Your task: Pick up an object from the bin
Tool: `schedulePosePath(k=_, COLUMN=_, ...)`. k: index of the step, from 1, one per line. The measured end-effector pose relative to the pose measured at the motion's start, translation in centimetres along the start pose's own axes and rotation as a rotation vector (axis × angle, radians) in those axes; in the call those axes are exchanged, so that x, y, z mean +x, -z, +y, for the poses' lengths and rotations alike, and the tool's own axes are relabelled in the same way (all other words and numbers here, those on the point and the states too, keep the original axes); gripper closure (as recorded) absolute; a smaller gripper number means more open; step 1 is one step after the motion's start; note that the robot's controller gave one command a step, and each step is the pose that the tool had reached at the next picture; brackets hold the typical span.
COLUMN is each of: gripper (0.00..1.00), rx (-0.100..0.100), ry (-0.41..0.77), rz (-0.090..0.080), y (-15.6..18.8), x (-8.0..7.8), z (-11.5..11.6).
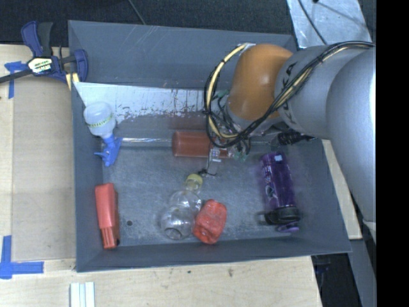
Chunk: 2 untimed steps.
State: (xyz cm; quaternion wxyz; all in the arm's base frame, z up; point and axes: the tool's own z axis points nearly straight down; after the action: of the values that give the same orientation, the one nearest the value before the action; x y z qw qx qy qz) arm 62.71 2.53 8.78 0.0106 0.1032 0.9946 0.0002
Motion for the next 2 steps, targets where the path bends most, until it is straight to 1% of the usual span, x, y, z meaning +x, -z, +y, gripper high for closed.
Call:
schedulePosePath(k=1, gripper=0.00, rx=-0.002, ry=-0.012, rz=-0.004, y=0.3, x=-0.1, z=0.0)
schedulePosePath(k=2, gripper=0.00, rx=0.000, ry=-0.046, rz=0.013, y=1.3, x=2.4, z=5.9)
